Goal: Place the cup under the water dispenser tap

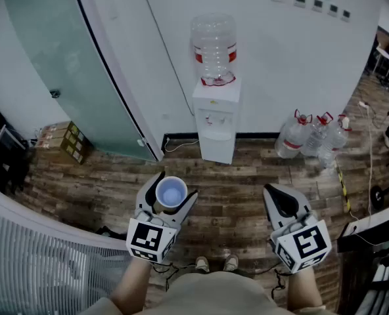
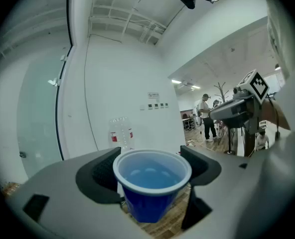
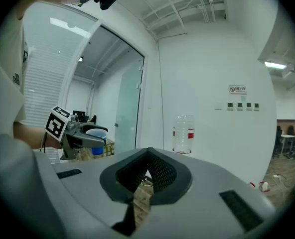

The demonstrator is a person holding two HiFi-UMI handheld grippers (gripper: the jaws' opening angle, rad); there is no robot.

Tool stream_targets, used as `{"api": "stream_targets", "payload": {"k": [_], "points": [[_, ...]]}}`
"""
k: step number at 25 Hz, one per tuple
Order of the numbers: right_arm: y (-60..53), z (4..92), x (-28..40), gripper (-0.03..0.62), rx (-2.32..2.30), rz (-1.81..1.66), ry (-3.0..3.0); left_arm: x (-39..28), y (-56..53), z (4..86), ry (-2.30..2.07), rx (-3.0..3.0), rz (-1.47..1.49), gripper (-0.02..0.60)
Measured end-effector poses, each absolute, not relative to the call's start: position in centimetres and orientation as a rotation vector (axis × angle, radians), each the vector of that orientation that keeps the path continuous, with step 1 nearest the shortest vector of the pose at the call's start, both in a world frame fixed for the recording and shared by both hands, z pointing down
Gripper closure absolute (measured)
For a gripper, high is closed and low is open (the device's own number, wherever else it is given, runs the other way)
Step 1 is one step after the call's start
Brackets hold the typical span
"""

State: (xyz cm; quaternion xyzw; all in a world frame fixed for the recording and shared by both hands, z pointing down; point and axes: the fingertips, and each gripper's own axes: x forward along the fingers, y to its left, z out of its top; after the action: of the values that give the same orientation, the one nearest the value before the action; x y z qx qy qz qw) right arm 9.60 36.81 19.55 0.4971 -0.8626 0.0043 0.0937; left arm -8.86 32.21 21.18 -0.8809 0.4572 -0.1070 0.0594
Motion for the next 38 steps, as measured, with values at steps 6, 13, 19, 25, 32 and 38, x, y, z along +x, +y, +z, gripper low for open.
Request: {"api": "stream_targets", "payload": {"k": [6,13,19,25,32,38], "points": [[36.1,19.6,10.7,0.587,1.484,0.026,-2.582,-8.1,31.5,21.3,1.387,-2.664,-0.334,0.206],[35.3,19.9,12.5,0.588,1.480,0.028,-2.605,-6.1,31.0,21.9,1.381,-2.666,-0.367,0.206],[34.4,20.2,14.7,0.588,1.462,0.012,-2.636,-4.4,30.6,22.0,1.415,-2.627,-0.377,0.206],[33.5,21.9,15.7,0.588,1.416,0.044,-2.654,-3.7,29.6,21.6,1.513,-2.590,-0.318,0.204],[30.5,23.4,16.2,0.588,1.394,0.056,-2.648,-3.6,27.3,22.5,1.522,-2.574,-0.336,0.204],[26.6,24.4,15.5,0.588,1.387,0.079,-2.642,-4.1,23.7,23.8,1.516,-2.591,-0.351,0.204]]}}
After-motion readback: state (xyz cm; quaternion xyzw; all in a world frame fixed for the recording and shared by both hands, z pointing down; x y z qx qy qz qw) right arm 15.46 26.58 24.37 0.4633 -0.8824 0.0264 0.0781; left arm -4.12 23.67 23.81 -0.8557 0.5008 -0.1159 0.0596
